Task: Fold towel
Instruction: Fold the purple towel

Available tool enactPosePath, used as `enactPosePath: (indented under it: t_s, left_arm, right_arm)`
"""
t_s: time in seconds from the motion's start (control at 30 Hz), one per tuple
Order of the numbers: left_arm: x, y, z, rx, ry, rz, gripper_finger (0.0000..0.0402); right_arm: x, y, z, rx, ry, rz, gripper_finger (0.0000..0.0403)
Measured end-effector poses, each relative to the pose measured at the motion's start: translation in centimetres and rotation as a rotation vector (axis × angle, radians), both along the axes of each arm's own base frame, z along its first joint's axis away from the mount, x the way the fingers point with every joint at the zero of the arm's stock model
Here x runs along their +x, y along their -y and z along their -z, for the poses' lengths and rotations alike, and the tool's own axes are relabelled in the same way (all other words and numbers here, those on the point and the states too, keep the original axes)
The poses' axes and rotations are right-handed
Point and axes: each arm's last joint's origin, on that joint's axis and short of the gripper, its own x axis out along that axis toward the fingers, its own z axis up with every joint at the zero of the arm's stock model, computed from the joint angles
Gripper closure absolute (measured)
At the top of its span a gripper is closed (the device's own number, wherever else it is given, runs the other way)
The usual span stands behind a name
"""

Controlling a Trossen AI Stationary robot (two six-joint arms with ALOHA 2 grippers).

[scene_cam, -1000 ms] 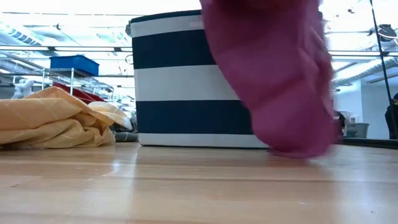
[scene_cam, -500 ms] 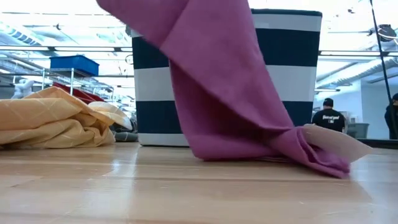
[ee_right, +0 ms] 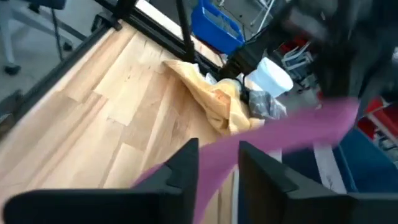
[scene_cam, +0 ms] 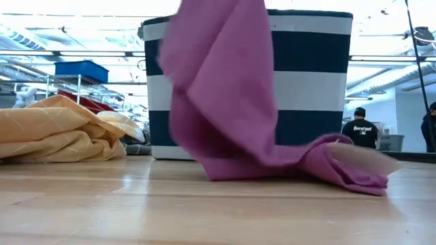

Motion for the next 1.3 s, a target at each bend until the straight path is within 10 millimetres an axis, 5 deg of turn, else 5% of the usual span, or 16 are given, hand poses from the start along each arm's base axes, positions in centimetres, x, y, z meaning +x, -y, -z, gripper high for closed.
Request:
enactPosePath:
  t_s: [0.17,0.53,0.77,1.07,1.3]
  left_arm:
    - [1.5,-0.2,2.2,0.011,-0.088,0.039,0.0401]
    - [5.3,-0.3,8.3,0.057,-0.248,0.078,0.0401]
    - [6.4,-1.8,8.3,0.072,-0.186,0.054,0.0401]
    - [5.3,-2.7,9.4,0.089,-0.354,0.015,0.0401]
    - [3.6,-2.8,10.5,0.12,-0.547,-0.07,0.0401]
  right_arm:
    - [1.2,1.1,0.8,-0.005,-0.028,0.06,0.0263]
    - [0.1,1.9,2.5,0.19,-0.257,0.066,0.028]
    - [-0.1,1.7,3.0,0.248,-0.285,0.103,0.0282]
    - [-0.7,2.1,10.5,0.312,-0.424,0.235,0.0282]
    - [-0.8,2.1,14.5,0.52,-0.336,0.112,0.0282]
